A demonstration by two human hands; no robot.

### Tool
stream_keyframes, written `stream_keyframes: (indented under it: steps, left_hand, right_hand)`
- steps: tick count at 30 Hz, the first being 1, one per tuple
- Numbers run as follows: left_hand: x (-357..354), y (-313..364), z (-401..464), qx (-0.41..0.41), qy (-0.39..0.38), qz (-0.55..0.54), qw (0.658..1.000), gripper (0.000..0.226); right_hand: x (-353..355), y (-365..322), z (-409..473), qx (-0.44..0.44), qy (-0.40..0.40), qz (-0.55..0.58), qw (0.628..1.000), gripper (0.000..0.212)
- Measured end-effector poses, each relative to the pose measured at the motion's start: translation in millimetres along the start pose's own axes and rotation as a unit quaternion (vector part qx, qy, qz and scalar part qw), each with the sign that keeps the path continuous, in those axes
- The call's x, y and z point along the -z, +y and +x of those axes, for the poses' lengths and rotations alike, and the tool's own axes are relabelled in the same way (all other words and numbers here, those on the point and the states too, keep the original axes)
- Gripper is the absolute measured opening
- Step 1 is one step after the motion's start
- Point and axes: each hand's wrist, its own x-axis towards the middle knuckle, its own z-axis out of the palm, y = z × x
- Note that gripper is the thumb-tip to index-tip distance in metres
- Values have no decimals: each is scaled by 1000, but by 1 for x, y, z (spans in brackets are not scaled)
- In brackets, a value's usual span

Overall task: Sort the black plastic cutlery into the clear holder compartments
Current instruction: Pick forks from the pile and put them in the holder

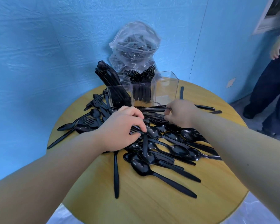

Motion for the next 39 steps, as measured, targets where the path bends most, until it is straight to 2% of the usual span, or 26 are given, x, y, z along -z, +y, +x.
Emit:
stream_keyframes:
  steps: [5, 11, 13, 18, 22, 26, 28, 31, 33, 36, 39]
  left_hand:
    - [-2, 11, -7, -12, -32, 33, 999, 25]
    - [-12, 17, -1, -25, -36, 88, 995, 24]
    - [-13, 17, 0, -31, -12, 95, 995, 23]
    - [-7, 19, 9, -49, 102, 77, 991, 18]
    - [2, 25, 14, -10, 118, 59, 991, 20]
    - [10, 31, 14, -6, 138, 56, 989, 21]
    - [12, 30, 13, -23, 150, 65, 986, 26]
    - [14, 25, 11, -37, 155, 87, 983, 27]
    - [14, 25, 10, -35, 160, 87, 983, 25]
    - [17, 26, 9, -14, 168, 78, 983, 22]
    - [20, 27, 8, 15, 176, 48, 983, 17]
  right_hand:
    - [9, -7, -16, 3, 76, 45, 996, 10]
    - [18, -9, -40, -8, 76, 58, 995, 14]
    - [22, -9, -46, -15, 68, 76, 995, 15]
    - [28, -4, -50, -53, 52, 151, 986, 23]
    - [32, -4, -52, -74, 47, 153, 984, 35]
    - [34, -4, -51, -65, 46, 177, 981, 35]
    - [35, -6, -51, -66, 31, 232, 970, 31]
    - [37, -14, -51, -78, 9, 378, 923, 18]
    - [37, -21, -51, -68, 6, 407, 911, 16]
    - [37, -31, -54, -19, 10, 363, 931, 26]
    - [36, -36, -55, 26, 14, 340, 940, 20]
